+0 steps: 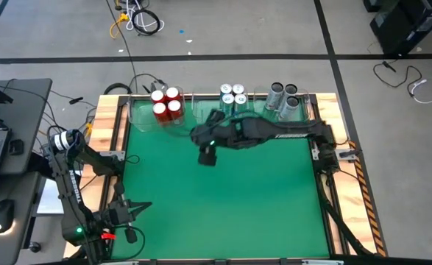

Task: Sort soda cans
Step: Put the white soda can into the transparent right bin, then adjust the transparent bins on the table

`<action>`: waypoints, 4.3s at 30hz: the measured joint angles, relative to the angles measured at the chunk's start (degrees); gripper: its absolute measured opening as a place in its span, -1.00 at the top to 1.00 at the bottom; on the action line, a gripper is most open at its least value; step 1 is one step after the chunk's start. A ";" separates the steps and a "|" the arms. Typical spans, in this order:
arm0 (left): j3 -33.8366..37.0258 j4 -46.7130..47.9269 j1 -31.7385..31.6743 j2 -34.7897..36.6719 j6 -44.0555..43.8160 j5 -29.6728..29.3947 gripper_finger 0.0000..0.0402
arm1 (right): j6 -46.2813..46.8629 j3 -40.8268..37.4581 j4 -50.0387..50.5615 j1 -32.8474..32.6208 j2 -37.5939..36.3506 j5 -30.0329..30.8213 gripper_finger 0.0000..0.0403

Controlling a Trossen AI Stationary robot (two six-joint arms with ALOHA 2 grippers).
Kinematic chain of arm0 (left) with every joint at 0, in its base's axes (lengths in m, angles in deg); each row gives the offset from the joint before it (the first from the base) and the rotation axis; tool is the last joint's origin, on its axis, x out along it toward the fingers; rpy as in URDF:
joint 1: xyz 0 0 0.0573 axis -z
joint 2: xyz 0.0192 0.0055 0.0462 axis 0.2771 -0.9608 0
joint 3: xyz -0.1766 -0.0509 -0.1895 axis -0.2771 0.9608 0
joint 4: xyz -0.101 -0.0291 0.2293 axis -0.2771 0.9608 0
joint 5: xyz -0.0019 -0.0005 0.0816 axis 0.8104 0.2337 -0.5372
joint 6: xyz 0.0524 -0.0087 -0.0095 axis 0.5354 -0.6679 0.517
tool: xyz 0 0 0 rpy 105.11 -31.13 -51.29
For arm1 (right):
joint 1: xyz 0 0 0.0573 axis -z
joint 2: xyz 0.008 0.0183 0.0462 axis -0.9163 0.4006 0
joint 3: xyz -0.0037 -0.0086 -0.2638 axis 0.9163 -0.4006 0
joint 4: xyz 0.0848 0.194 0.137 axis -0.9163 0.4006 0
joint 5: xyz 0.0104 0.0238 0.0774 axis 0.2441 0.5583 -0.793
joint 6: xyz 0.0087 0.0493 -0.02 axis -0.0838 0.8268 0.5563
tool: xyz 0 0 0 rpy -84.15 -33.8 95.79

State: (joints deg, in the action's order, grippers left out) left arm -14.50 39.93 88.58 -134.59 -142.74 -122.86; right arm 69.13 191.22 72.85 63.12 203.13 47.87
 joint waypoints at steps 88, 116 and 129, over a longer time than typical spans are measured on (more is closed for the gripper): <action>0.04 -0.64 -2.47 0.00 1.13 -0.68 1.00 | 12.25 -101.20 -102.84 17.76 -33.39 51.10 -0.64; 3.39 -3.36 -6.02 0.14 1.08 -7.94 1.00 | -6.35 -99.05 -102.84 9.72 -48.91 47.72 0.13; 3.34 -6.32 -14.20 4.33 6.24 1.03 1.00 | -0.08 -87.98 -88.58 0.64 -43.98 31.97 0.92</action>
State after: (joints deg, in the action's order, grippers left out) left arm -11.16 33.62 74.38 -130.27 -136.50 -121.82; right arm 69.05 103.24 -15.73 63.77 159.15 79.85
